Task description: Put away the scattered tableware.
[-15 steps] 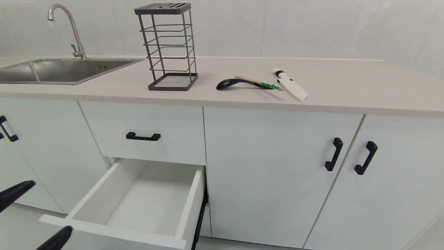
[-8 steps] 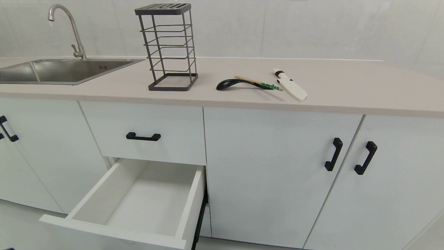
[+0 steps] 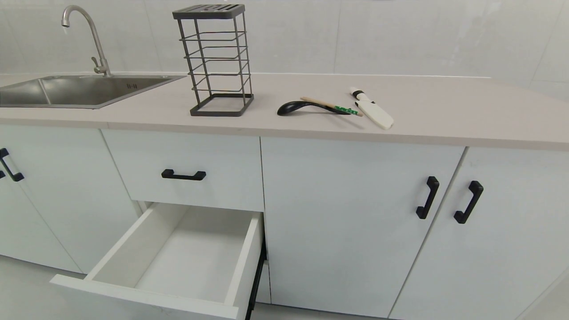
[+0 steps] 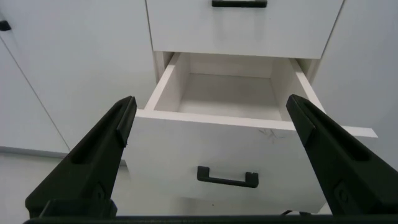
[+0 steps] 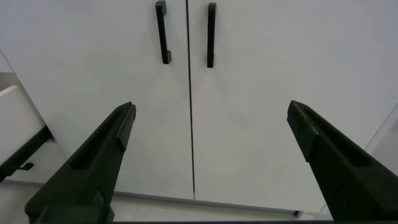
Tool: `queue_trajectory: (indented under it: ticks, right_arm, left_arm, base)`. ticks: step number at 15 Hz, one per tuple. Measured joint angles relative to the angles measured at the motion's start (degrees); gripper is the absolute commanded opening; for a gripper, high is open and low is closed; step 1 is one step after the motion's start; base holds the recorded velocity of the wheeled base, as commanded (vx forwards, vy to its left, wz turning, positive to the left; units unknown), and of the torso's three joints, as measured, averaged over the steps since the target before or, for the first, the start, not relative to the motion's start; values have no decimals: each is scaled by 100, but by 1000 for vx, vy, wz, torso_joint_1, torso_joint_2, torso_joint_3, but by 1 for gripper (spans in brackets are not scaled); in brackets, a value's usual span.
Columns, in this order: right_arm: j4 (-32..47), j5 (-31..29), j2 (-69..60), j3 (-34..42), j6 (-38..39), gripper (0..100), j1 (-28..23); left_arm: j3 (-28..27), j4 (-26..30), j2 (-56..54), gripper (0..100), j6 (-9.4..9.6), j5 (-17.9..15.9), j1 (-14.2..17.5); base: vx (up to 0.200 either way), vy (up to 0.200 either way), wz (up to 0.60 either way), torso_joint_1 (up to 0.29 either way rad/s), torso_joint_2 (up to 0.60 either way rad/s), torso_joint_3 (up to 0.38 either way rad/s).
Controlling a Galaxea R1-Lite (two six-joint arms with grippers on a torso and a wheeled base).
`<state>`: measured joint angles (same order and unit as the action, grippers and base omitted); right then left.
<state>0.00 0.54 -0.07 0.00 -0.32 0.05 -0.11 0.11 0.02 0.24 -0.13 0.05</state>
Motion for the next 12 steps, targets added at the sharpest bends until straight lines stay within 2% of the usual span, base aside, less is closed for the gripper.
queue_trajectory:
  ticks: [6, 10, 12]
  right_arm:
    - [0, -10, 0, 0, -12, 100, 0]
    - [18, -11, 0, 0, -11, 100, 5]
    - [10, -16, 0, 0, -1, 100, 0]
  left_arm:
    - [1, 5, 0, 100, -49, 4, 2]
    - [1, 24, 0, 100, -82, 18, 2]
    - [1, 7, 0, 100, -100, 27, 2]
  base:
    - [0, 0, 0, 0, 0, 0]
    - [0, 0, 0, 76, -229, -260]
    - [0, 0, 0, 119, -544, -315]
